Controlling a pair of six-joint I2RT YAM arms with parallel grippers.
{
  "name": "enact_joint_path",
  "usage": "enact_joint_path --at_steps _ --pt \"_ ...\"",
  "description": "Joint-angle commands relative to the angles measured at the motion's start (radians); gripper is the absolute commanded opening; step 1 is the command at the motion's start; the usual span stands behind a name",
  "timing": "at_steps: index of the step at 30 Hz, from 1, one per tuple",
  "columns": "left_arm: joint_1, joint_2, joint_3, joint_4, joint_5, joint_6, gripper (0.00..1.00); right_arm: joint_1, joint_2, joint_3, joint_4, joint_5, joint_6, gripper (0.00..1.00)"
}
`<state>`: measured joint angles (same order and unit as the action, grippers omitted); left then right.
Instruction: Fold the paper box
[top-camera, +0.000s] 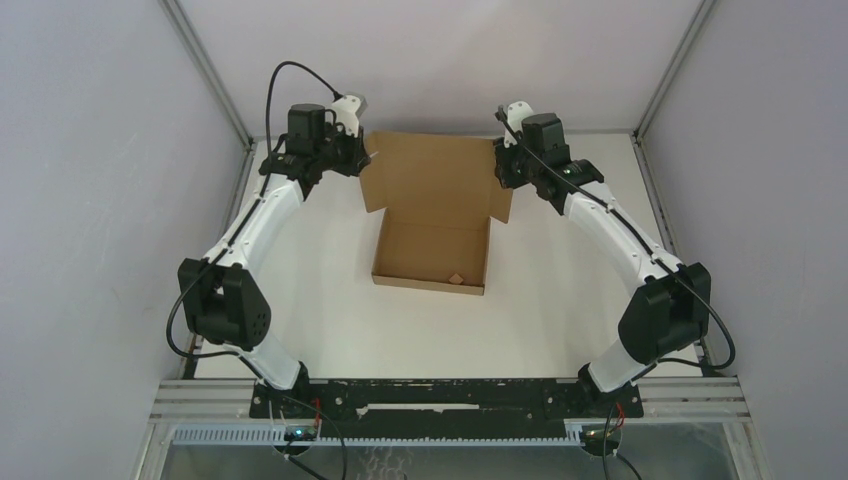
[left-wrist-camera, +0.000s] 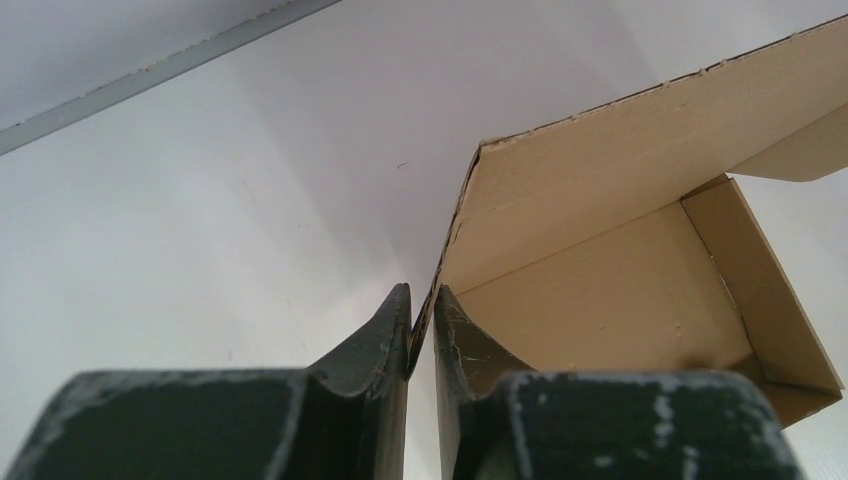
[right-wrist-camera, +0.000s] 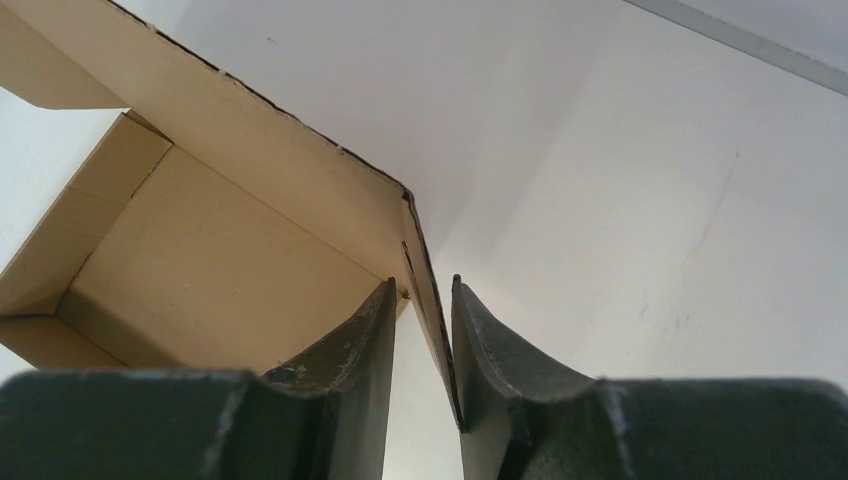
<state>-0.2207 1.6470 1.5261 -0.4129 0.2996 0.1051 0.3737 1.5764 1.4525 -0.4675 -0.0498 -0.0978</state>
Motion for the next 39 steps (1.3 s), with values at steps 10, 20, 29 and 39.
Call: enact_joint_path --at_steps 10,20,29,39 --pt "-0.005 -0.029 -0.009 -0.027 -0.007 -0.004 0.17 -0.017 -0.066 0.022 0.047 -0.012 0.019 0.35" --pt "-0.007 -0.023 -0.002 -0.032 -0.006 -0.005 0.17 -0.028 -0.066 0.017 0.051 -0.03 0.024 0.29" --pt "-0.006 -0.02 -0.001 -0.032 -0.007 -0.004 0.17 -0.025 -0.037 0.017 0.04 -0.051 0.019 0.29" --pt "-0.006 -0.016 0.005 -0.033 -0.006 -0.005 0.17 -0.021 -0.014 0.025 0.031 -0.052 0.014 0.3"
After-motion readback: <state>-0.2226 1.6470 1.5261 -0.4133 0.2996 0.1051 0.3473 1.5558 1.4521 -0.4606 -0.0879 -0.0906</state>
